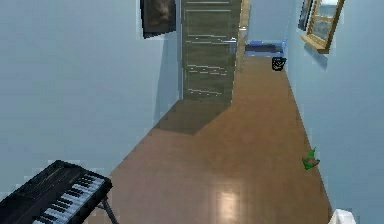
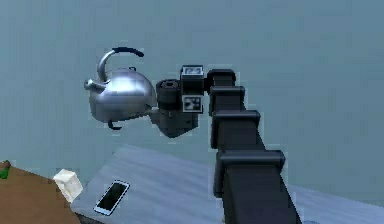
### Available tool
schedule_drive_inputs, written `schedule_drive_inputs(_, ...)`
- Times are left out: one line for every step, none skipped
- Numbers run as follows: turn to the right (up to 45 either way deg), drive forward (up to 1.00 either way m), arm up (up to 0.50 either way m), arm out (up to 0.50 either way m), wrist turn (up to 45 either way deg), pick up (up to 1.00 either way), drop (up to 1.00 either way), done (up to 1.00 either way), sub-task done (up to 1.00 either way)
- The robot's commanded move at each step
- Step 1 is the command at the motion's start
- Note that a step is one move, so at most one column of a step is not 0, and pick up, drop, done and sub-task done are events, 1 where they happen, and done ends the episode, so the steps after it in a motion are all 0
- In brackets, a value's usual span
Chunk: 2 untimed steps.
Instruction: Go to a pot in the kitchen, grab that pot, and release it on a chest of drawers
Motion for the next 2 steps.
schedule_drive_inputs(0.0,0.00,0.00,0.00,0.0,0.00,1.00,0.00,0.00)
schedule_drive_inputs(0.0,0.00,0.00,-0.10,0.0,0.00,0.00,0.00,0.00)
